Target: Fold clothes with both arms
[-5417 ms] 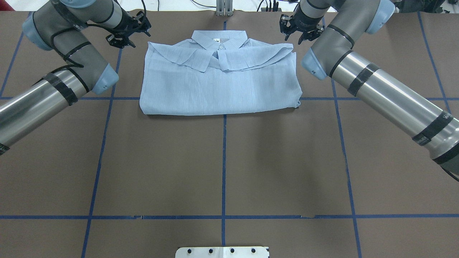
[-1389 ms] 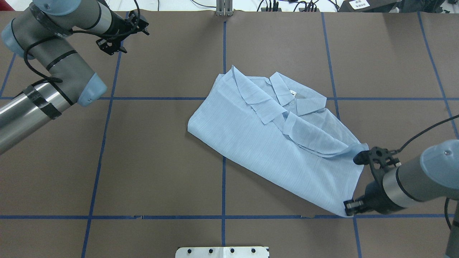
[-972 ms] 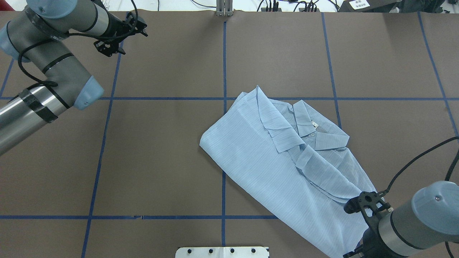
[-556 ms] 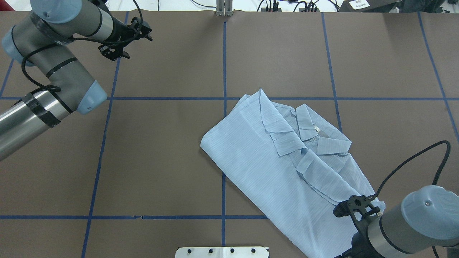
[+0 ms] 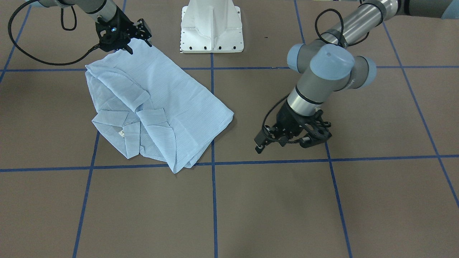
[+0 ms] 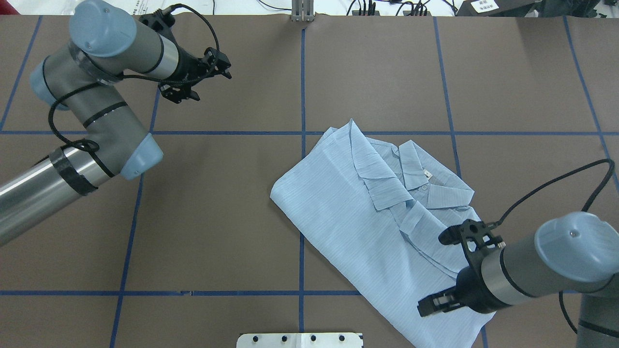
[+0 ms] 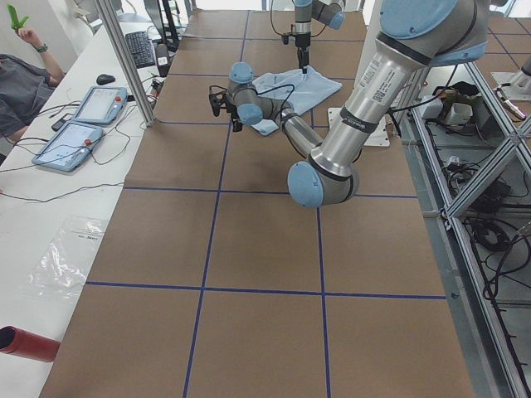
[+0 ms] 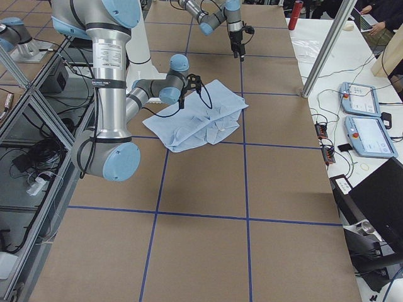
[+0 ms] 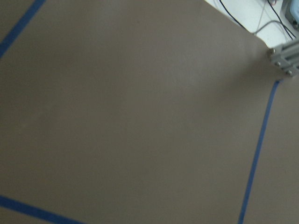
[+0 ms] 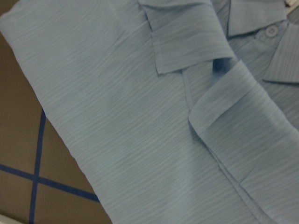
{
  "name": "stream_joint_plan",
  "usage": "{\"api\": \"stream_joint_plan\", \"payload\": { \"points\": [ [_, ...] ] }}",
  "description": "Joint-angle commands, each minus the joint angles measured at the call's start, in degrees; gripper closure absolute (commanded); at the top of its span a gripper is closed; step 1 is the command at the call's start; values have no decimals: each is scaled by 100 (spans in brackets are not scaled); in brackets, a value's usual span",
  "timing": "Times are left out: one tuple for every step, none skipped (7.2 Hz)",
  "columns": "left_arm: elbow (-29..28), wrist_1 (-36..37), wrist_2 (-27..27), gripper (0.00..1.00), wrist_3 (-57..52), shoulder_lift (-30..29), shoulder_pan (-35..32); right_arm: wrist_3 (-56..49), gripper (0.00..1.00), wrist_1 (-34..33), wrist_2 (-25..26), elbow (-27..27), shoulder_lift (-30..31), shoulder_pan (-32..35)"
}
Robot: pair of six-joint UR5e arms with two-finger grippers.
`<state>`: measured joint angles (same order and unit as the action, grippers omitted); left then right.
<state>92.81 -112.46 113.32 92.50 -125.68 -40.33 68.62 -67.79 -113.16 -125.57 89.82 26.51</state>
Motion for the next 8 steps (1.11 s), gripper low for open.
{"api": "stream_joint_plan", "payload": {
  "points": [
    [282,541,-281,6,766,-97,855,-7,0,3,452,59,-96,292],
    [-84,445,-954,9,804,-237,1173,-7,0,3,453,68,-123,389],
    [-383,409,-987,13,804,-412,1194,2,0,3,462,129,-166,407],
    [-500,383,-996,18,770,-405,1229,2,0,12,462,208,-306,416],
    [-553,383,-1013,23,734,-370,1238,2,0,12,462,252,-325,433],
    [-571,383,-1013,26,717,-344,1238,2,0,3,462,253,-325,442],
    [-562,383,-1013,28,716,-352,1247,2,0,3,462,253,-342,442],
    [-562,383,-1013,31,716,-352,1264,2,0,3,462,253,-343,451]
  ]
}}
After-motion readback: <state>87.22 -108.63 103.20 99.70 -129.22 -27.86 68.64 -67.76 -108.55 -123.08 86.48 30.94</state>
